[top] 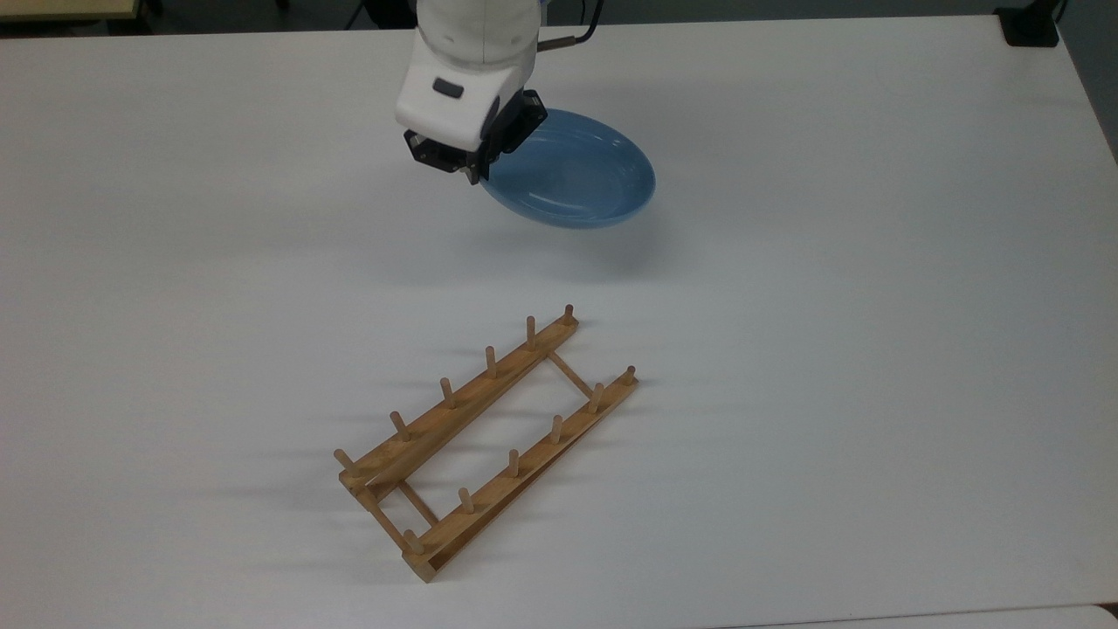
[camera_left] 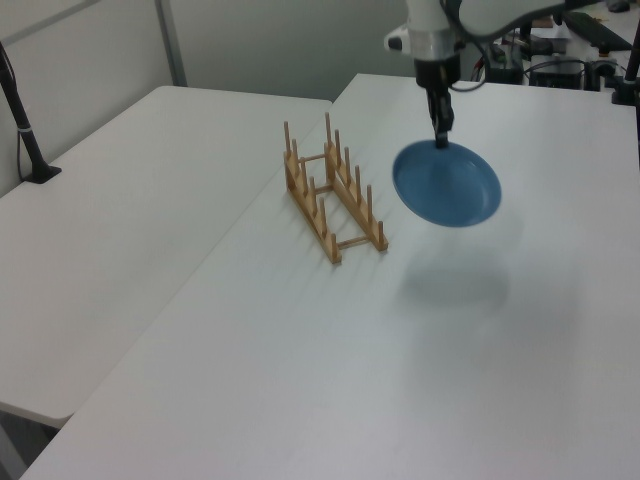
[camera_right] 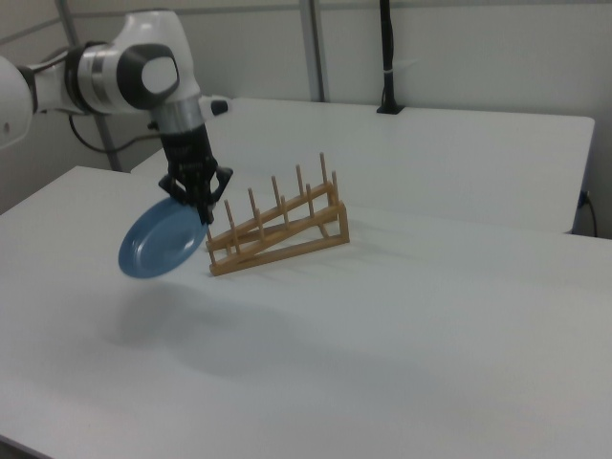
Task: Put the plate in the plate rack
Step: 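Carry the plate upright over the wooden rack, then lower the upright plate between the rack pegs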
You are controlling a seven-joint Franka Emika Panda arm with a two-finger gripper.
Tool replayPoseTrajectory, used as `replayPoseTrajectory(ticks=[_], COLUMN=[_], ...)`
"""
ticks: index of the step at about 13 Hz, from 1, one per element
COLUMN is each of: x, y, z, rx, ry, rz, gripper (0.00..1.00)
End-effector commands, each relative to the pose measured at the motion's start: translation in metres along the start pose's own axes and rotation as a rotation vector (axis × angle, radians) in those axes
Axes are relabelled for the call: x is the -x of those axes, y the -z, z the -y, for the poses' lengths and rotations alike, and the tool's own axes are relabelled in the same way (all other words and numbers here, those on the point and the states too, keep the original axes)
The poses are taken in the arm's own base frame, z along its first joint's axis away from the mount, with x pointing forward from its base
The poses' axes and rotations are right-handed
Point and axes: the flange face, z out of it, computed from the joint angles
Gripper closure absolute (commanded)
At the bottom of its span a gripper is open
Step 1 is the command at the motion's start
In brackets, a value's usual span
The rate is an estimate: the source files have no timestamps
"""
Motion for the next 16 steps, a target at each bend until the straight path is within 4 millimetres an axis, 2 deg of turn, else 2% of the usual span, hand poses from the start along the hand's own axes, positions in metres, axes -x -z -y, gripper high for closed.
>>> replayPoseTrajectory(ticks=[1, 3, 4, 8, 14, 16], x=[-0.009, -0.020, -0.024, -0.041, -0.064, -0.069], y=[0.043, 0.073, 0.081, 0.099, 0.057, 0.044], z=[-0.003, -0.009, -0.013, -0.025, -0.027, -0.015], rx=[-0.001, 0.025, 0.035, 0.239, 0.490, 0.549], ry=[-0.179, -0.363, -0.444, -0.584, -0.608, -0.584], rz=[-0.101, -0.265, -0.336, -0.580, -0.641, -0.642], gripper=[1.00, 1.00, 1.00, 1.00, 1.00, 1.00])
